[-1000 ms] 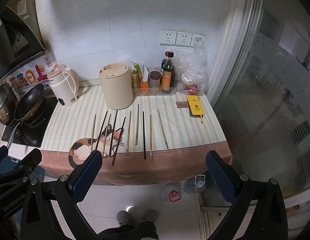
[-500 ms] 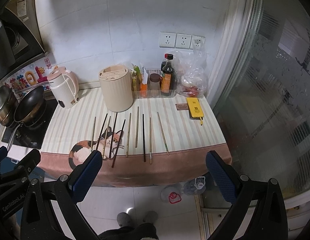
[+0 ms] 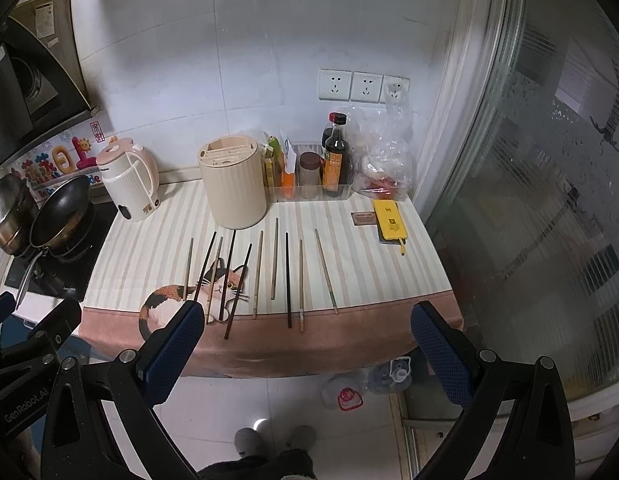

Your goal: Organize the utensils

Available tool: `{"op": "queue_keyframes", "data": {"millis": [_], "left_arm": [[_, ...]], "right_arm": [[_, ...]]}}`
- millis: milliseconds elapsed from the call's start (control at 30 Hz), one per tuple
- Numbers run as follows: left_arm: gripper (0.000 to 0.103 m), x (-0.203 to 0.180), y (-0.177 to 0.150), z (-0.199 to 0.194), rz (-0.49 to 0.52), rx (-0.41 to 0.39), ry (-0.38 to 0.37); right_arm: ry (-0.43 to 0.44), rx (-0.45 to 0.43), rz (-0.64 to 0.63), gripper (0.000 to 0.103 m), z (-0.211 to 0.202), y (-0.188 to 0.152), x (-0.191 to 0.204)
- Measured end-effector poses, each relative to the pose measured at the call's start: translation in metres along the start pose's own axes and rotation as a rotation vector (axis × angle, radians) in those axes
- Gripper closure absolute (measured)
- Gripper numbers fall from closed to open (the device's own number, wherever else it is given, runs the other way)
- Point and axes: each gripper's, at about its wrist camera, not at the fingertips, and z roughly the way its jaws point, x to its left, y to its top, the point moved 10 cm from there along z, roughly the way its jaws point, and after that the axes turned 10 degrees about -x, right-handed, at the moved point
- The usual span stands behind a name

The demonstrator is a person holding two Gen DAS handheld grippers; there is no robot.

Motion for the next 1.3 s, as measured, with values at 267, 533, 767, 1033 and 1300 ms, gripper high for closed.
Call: {"op": "queue_keyframes", "data": {"millis": [267,533,767,1033,1300], "left_arm": [[0.000,-0.0024,-0.0037,-0.0033,-0.004,-0.001,-0.003],[0.000,-0.0024,-0.0049,-0.0033,-0.006,-0.001,-0.005],[0.000,-0.0017,-0.0046,-0.0031,-0.007,-0.002,-0.003],[0.000,-0.0004,-0.0056,-0.0036,-0.006,-0.002,-0.007],[0.000,0.0009,-0.0027,0.0002,0.000,-0.026,0.007]], "right_arm": [[-0.003,-0.002,-0.002,0.000,-0.0013,0.0014,0.0006],[-0.003,-0.003,-0.006,0.000,-0.0010,0.0029,0.0015],[-0.001,-0.004,-0.008,0.000,-0.0008,0.0030,0.0026],[0.001,-0.005,-0.013,0.000,0.0001,0.0048,0.0049],[-0.003,-0.013,0.004,0.000,0.0042,0.0079,0.0042]]}}
